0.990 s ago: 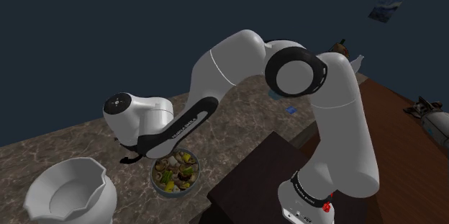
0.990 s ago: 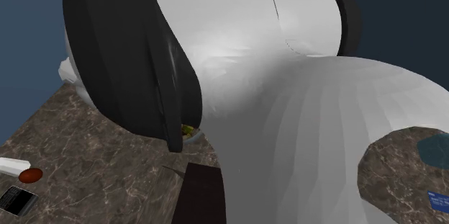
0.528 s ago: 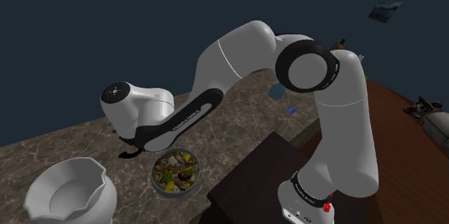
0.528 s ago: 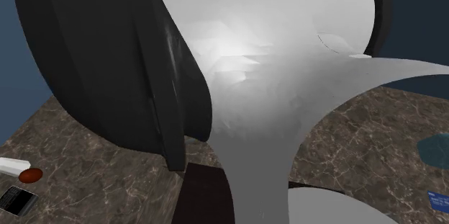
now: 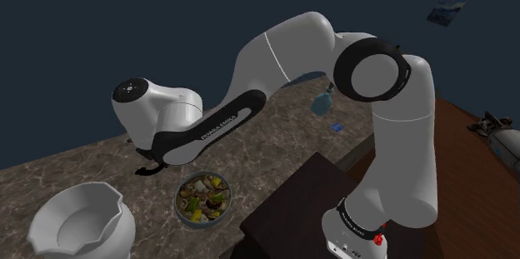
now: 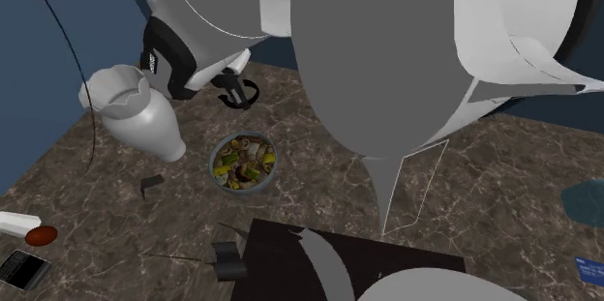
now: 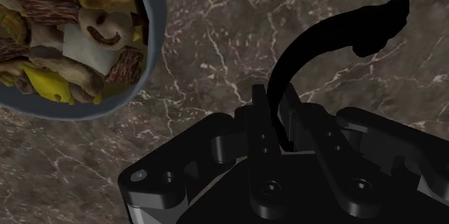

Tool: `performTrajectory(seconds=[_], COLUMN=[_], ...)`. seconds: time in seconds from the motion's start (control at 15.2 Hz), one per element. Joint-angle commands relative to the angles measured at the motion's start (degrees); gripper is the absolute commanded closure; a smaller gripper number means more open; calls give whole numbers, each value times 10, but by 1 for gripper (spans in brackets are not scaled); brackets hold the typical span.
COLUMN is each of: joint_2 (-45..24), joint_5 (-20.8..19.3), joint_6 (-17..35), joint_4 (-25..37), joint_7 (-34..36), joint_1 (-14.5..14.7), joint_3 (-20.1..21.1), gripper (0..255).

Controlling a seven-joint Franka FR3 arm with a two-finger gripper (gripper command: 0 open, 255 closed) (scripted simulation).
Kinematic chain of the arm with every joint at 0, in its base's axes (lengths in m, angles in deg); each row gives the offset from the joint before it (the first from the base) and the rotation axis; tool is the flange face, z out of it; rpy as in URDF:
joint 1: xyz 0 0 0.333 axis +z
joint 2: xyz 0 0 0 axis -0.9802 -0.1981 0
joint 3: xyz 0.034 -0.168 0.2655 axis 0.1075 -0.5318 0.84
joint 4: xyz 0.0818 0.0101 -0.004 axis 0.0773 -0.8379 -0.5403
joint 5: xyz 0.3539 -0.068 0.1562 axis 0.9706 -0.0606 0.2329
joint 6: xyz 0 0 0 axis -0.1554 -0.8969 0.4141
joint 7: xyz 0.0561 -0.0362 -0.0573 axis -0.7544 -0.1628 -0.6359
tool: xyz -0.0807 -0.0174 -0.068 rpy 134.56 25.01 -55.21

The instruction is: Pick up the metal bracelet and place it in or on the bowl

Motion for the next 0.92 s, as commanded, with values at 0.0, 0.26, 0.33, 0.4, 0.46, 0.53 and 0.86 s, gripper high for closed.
performTrajectory(seconds=[0.0,0.26,0.33,0.4,0.46,0.53,0.86], joint_2=[10,30,35,39,44,48,101], joint_5=[6,17,20,23,26,29,44], joint_6=[-9,-28,-33,-38,-43,-48,-41], joint_4=[-1,1,2,3,4,5,-53], joint_7=[-5,-15,-18,-21,-23,-26,-23], joint_1=[-2,-7,-8,-9,-10,-11,-21], joint_3=[4,11,12,14,16,17,29], gripper=[255,255,255,255,255,255,255])
